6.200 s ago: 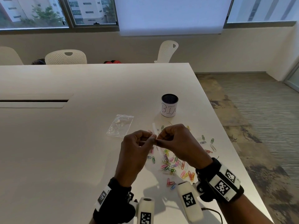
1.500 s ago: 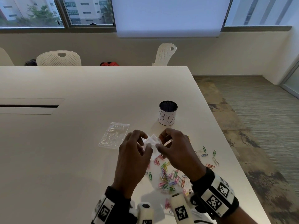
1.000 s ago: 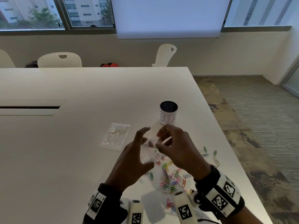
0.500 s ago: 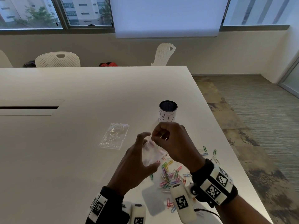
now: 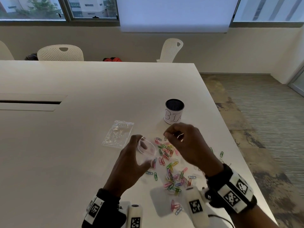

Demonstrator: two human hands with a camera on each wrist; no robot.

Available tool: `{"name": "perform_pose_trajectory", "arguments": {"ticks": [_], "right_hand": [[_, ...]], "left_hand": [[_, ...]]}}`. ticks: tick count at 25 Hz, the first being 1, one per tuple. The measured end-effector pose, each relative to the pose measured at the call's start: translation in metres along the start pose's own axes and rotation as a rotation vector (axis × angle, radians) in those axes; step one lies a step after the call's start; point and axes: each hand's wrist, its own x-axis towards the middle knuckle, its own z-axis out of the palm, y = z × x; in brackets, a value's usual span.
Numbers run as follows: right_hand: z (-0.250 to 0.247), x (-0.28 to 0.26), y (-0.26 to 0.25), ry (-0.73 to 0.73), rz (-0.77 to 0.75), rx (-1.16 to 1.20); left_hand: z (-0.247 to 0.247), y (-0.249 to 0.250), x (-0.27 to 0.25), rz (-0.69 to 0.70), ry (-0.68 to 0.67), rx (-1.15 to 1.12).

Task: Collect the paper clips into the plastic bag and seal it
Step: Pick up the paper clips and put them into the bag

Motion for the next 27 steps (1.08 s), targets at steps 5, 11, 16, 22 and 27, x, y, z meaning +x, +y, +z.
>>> {"name": "perform_pose_trajectory", "arguments": {"ticks": [5,11,16,22,27], "right_hand": [[0.023,0.043,0.050,-0.205,0.006,-0.188],[0.051,0.082,0.073,-0.548,-0.183,-0.427],[0.056,0.088,0.081,-0.742,-0.271,-0.547],[0.047,0.067,0.087,-0.661,-0.282,-0.543],[0.050,0.054,0.087,-0.590,-0.308,-0.485]], "left_hand": [[-0.020,-0.023,-0.007,-0.032,0.023,0.042],[-0.025,-0.028,-0.010,-0.041,0.016,0.058],[-0.021,-0.029,-0.009,-0.052,0.002,0.042],[-0.015,-0.028,-0.004,-0.061,-0.011,0.032],[-0.012,-0.027,-0.002,-0.065,-0.025,0.035]]}}
